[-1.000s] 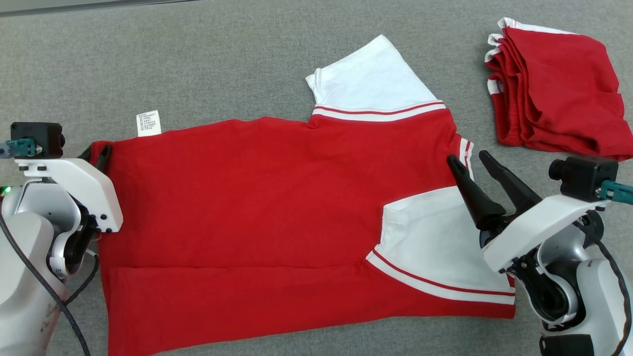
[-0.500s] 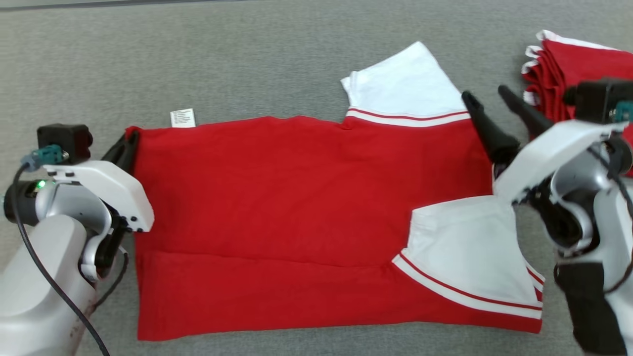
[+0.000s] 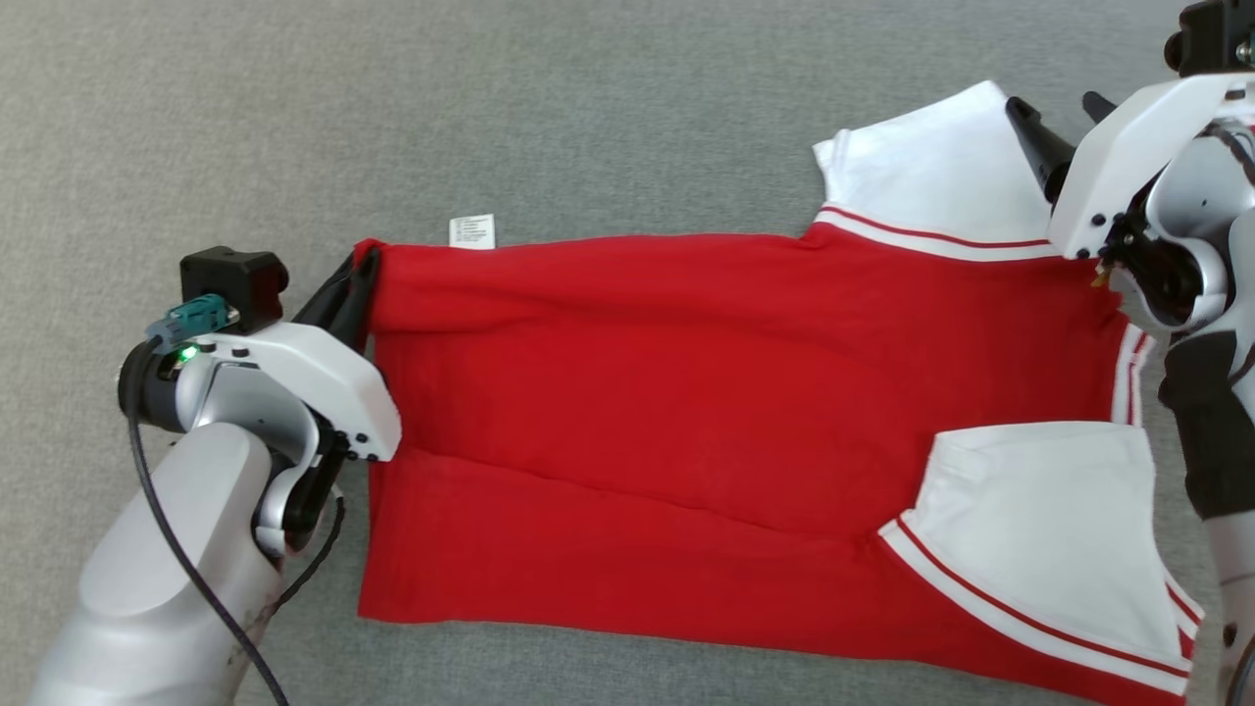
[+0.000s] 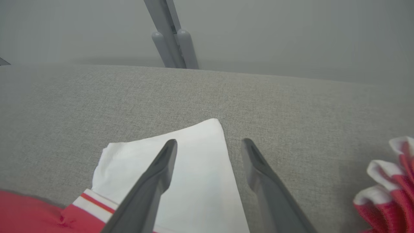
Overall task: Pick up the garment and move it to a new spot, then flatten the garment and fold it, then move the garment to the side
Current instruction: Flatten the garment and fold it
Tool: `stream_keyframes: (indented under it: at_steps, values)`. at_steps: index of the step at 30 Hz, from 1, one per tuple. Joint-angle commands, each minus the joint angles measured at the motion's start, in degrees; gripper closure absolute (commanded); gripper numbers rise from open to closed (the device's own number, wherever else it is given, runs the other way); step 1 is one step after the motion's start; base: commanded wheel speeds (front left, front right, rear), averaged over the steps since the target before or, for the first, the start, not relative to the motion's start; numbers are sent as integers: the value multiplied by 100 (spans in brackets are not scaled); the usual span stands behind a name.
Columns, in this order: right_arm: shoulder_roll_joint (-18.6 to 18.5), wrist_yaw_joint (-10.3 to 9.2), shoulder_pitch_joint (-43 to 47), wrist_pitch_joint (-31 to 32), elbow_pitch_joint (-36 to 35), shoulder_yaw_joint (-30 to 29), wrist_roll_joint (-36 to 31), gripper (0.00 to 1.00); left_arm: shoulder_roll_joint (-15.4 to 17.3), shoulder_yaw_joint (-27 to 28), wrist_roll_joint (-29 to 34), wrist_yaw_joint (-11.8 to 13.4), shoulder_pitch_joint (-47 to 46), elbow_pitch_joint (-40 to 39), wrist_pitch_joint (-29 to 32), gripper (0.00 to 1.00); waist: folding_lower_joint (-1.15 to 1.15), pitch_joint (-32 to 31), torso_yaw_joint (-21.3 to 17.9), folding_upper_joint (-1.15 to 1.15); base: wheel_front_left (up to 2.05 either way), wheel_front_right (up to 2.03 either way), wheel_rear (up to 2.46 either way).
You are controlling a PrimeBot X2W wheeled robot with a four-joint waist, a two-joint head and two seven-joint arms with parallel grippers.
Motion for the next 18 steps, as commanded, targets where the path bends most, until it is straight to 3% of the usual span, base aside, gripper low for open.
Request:
stream_keyframes:
  at_steps: [1, 9, 18]
  values:
    - [-53, 0, -188, -41, 229, -40, -108, 0, -45, -25, 38, -23, -135, 61, -43, 100, 0, 105, 134, 0, 0, 0, 0]
    - [-21, 0, -801, -187, 1315, -105, -540, 0, -336, -152, 61, -120, -432, 393, -177, 100, 0, 263, 322, 0, 0, 0, 0]
    - [-91, 0, -1218, -267, 2074, -25, -870, 0, -500, -249, 52, -231, -580, 696, -295, 100, 0, 267, 434, 0, 0, 0, 0]
